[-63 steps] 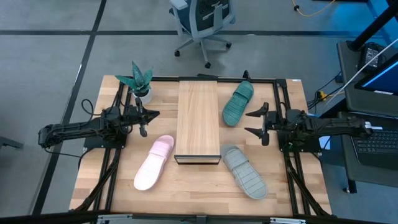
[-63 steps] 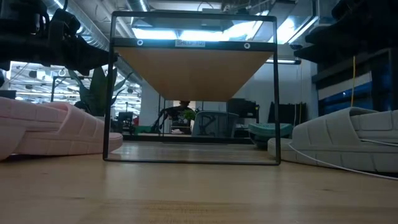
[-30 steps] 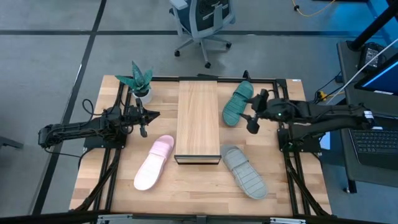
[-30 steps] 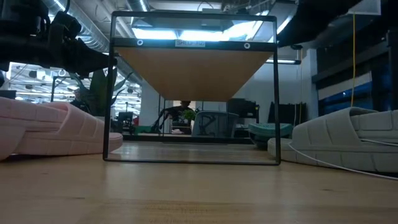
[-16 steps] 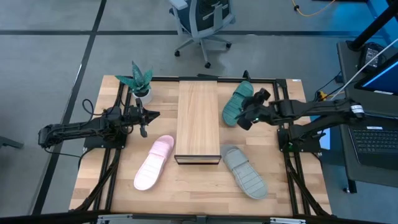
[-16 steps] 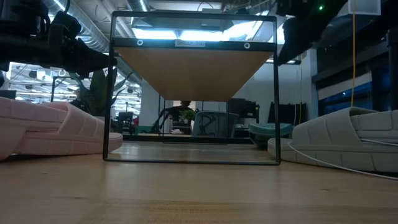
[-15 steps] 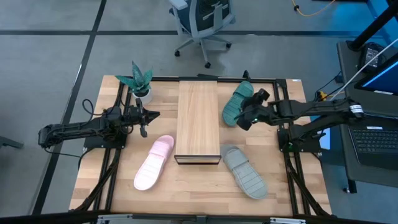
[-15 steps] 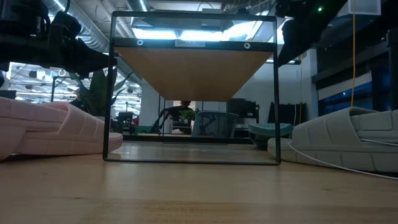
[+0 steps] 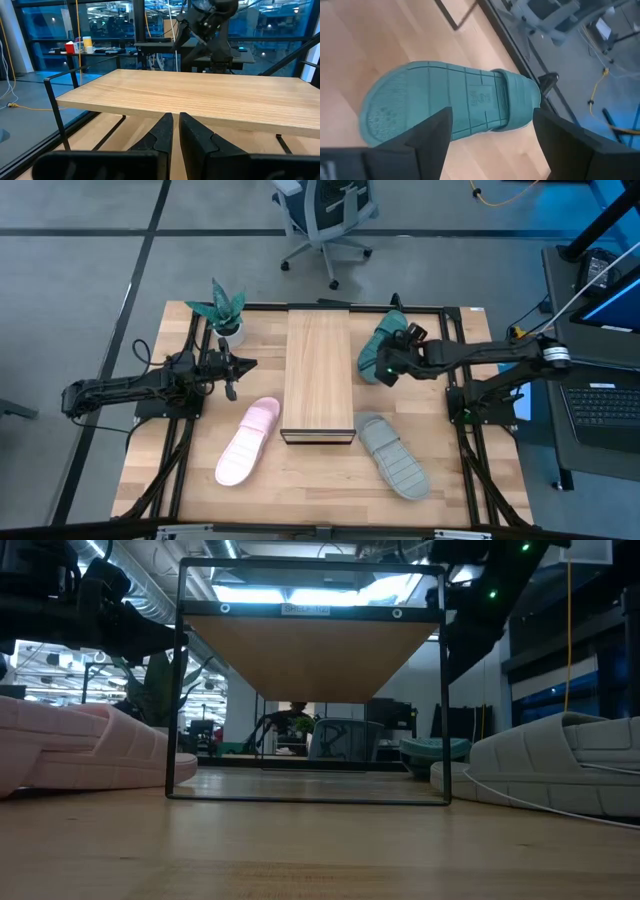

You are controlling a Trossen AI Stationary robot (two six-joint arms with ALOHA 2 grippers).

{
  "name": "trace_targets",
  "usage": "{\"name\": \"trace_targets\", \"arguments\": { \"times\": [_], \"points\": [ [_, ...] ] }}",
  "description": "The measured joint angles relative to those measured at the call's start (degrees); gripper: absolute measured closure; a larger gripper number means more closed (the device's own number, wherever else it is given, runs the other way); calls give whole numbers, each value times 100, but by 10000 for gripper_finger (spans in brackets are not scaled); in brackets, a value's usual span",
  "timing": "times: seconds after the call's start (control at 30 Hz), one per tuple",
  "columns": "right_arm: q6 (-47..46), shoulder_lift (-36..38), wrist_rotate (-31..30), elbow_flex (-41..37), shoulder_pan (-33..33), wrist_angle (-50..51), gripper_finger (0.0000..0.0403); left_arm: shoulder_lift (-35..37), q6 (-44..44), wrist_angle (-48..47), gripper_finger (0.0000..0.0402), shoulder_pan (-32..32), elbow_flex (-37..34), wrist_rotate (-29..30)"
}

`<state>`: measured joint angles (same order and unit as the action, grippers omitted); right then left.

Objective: Pick and place slippers onto the shelf
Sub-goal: Put the green pair of slippers on the shelf

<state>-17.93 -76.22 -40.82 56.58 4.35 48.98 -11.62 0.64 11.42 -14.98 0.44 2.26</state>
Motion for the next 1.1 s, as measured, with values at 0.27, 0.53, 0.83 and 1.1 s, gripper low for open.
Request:
{"name": "trace_targets", "arguments": {
  "times": [0.27, 0.53, 0.83, 1.1],
  "points": [
    [22, -123, 645, -2, 704, -476, 125, 0, 0, 2, 376, 0, 0, 0],
    [469, -121, 853, -2, 1279, -524, 125, 0, 0, 2, 376, 0, -2, 0],
    [880, -384, 1293, -2, 1745, -561, 125, 0, 0, 35, 376, 0, 0, 0],
    [1375, -884, 1299, -4, 2071, -681, 125, 0, -2, 33, 376, 0, 0, 0]
  ]
}}
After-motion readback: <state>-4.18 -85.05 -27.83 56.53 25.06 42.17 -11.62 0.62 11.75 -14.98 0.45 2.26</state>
